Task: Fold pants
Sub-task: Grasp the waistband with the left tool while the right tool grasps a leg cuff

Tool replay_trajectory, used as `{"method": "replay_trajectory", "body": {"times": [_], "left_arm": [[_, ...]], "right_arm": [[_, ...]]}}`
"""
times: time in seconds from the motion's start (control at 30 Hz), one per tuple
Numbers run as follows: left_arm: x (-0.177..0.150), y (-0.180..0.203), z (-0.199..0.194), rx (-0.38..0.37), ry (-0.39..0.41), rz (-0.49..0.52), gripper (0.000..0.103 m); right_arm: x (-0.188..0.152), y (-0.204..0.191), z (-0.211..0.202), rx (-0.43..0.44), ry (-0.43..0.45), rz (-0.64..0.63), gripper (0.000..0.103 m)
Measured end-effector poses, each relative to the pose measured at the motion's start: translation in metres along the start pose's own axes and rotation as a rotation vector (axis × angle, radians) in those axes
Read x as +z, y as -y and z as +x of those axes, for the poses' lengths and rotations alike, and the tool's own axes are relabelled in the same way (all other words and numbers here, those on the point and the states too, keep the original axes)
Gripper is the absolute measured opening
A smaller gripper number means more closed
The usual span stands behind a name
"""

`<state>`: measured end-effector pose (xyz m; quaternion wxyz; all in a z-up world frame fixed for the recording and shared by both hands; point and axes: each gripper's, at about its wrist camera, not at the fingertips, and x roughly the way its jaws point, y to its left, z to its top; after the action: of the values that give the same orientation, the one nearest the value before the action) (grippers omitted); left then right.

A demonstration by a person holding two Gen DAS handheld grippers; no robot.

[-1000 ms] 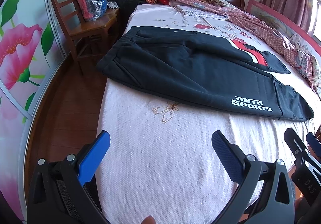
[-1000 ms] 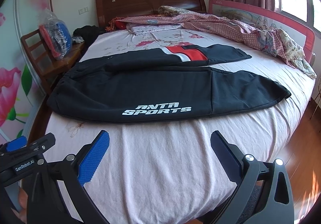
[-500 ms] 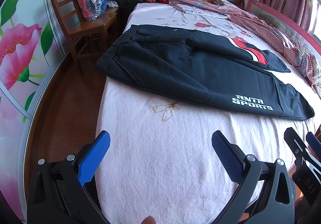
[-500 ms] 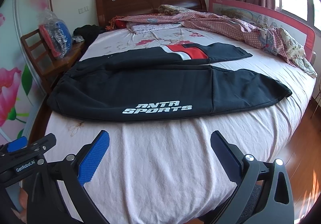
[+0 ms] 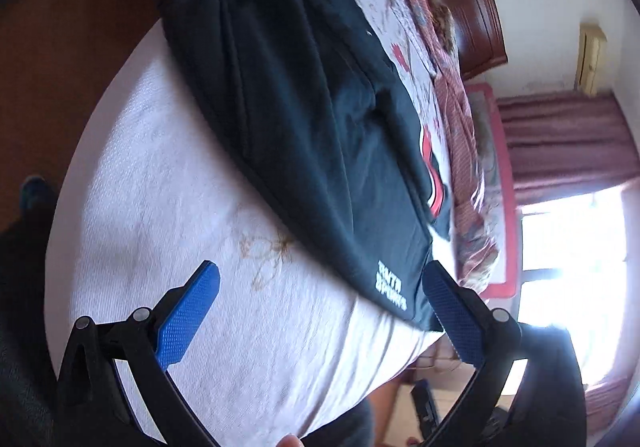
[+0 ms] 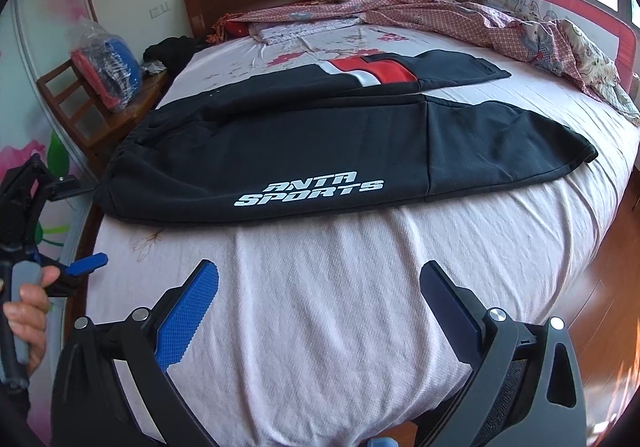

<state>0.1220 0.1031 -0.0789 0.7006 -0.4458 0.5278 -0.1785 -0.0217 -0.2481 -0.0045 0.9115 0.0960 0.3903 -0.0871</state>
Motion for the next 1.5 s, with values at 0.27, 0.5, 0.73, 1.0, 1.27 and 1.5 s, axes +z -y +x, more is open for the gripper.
{"method": "replay_trajectory", "body": {"times": [0.27,0.5,0.73,1.0,1.27,1.5], "left_arm": [[0.028,-0.029,0.020,-0.140,0.036,-0.215,0.101],[0.043,-0.015,0.033,-0.159,0.069,-0.210,0.101],[0.062,-0.018,0.032,-0.154,0.139,-0.294,0.101],[0.072,-0.019,0.032,-0.076,0.135,-0.288,0.034],[0.059,-0.018,0.013,0.000,0.147,-0.188,0.009],[0.037,0.005,-0.013,-0.069,0.129,-0.151,0.009]], "right_arm": [[0.002,-0.003,0.010,-0.002,-0.032,-0.014,0.100],[0.005,-0.008,0.015,0.009,-0.043,-0.025,0.100],[0.009,-0.012,0.014,0.026,-0.044,-0.031,0.100],[0.012,0.026,0.024,0.078,-0.110,0.127,0.100],[0.026,0.189,0.031,0.066,-0.099,0.607,0.100],[0.055,0.300,0.027,-0.035,-0.008,0.788,0.100]]}}
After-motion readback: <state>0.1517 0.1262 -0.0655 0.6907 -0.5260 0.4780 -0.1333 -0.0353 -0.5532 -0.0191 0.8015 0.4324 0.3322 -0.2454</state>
